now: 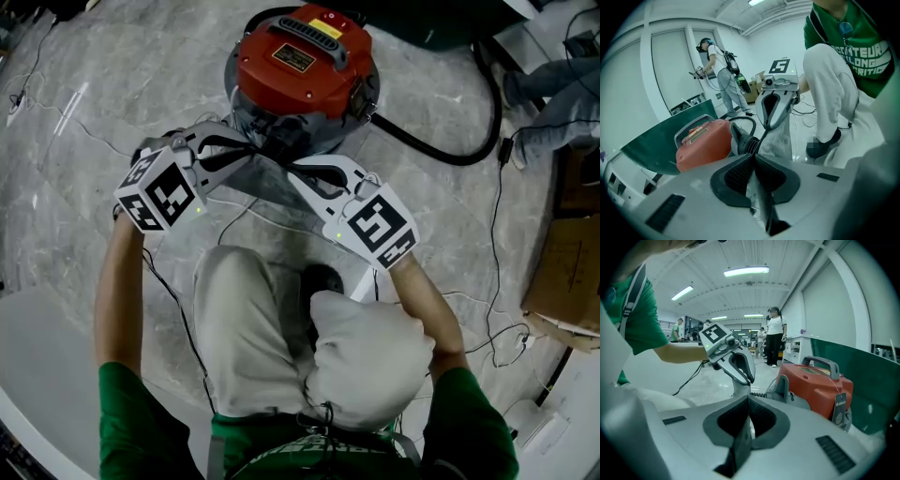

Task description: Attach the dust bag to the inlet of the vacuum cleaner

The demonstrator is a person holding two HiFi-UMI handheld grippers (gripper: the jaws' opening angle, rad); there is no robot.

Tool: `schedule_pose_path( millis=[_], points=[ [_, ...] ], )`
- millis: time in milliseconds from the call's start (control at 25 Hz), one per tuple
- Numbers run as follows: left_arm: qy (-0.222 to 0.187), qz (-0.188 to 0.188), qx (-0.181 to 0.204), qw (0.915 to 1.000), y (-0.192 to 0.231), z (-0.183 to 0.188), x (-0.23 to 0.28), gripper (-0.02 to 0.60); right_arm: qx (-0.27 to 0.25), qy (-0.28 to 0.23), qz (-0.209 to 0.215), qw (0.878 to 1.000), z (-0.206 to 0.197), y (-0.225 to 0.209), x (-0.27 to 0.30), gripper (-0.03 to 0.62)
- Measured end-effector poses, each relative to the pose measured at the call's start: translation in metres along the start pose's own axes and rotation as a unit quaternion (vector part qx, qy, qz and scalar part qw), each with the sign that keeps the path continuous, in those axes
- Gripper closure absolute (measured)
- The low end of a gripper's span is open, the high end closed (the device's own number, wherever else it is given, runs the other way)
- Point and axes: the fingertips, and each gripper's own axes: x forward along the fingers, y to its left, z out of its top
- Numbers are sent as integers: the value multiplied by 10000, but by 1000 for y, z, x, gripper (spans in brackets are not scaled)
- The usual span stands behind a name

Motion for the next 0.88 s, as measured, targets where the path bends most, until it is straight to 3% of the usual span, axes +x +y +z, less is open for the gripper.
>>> schedule_pose_path(
  millis=[160, 440, 720, 880],
  points=[
    [134, -108, 191, 9997, 2, 3, 9, 554, 133, -23, -157, 9998, -7, -6, -3, 580],
    [-33, -21, -145, 9999, 10, -4, 5, 553, 3, 23, -180, 9998, 0, -19, 6, 580],
    [103, -45, 48, 9999, 18, 5, 19, 546, 203, -30, -206, 9996, -7, -23, -3, 580],
    [42, 44, -25, 10000, 22, 1, 19, 546, 185, -37, -275, 9994, -6, -30, 2, 580]
  ],
)
